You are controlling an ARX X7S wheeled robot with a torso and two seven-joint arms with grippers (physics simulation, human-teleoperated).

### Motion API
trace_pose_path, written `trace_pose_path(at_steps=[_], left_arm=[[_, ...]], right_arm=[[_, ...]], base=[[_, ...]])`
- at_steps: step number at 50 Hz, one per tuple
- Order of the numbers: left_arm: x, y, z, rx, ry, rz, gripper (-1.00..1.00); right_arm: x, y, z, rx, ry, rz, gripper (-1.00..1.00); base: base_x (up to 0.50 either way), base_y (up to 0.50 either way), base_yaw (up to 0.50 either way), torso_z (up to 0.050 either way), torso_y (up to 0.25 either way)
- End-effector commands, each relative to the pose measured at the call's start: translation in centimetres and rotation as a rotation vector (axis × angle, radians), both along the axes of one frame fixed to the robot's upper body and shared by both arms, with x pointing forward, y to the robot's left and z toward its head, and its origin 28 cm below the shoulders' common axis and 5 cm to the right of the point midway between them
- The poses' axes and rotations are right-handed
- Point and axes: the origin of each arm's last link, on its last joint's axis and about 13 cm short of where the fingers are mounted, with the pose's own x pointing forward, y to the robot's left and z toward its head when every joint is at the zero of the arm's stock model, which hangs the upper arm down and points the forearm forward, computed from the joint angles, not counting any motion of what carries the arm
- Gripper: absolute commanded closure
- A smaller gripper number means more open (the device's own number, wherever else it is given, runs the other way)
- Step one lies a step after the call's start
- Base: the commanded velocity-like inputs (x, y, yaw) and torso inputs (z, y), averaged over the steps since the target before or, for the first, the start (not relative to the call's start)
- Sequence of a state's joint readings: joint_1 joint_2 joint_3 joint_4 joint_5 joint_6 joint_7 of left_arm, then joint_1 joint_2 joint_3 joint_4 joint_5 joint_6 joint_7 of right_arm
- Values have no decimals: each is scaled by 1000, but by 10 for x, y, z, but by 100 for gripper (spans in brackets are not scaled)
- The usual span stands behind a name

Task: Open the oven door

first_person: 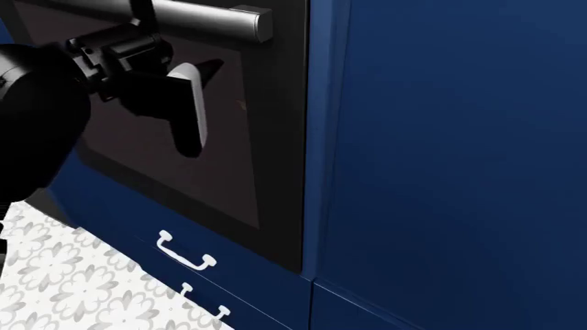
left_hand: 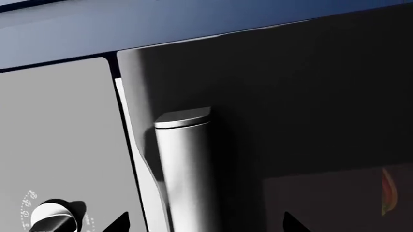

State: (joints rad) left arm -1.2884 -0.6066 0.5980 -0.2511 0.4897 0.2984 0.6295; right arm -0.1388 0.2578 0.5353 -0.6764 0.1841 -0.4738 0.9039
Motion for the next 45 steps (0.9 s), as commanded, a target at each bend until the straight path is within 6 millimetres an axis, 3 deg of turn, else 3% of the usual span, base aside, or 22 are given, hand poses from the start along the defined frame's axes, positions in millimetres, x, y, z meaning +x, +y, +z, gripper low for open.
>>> trace_pose_path(at_steps=[1, 14, 15, 45], left_arm=[[7, -3, -3, 0, 7, 5, -100], [9, -1, -2, -33, -25, 45, -100], [9, 0, -1, -46, -38, 69, 100], [8, 3, -10, -18, -19, 87, 100]], right_arm=[[0, 0, 0, 0, 0, 0, -100], [-1, 1, -1, 0, 1, 2, -100], [-1, 1, -1, 0, 1, 2, -100], [0, 1, -1, 1, 0, 1, -100]], base=[[0, 0, 0, 0, 0], [0, 0, 0, 0, 0], [0, 0, 0, 0, 0], [1, 1, -1, 0, 0]])
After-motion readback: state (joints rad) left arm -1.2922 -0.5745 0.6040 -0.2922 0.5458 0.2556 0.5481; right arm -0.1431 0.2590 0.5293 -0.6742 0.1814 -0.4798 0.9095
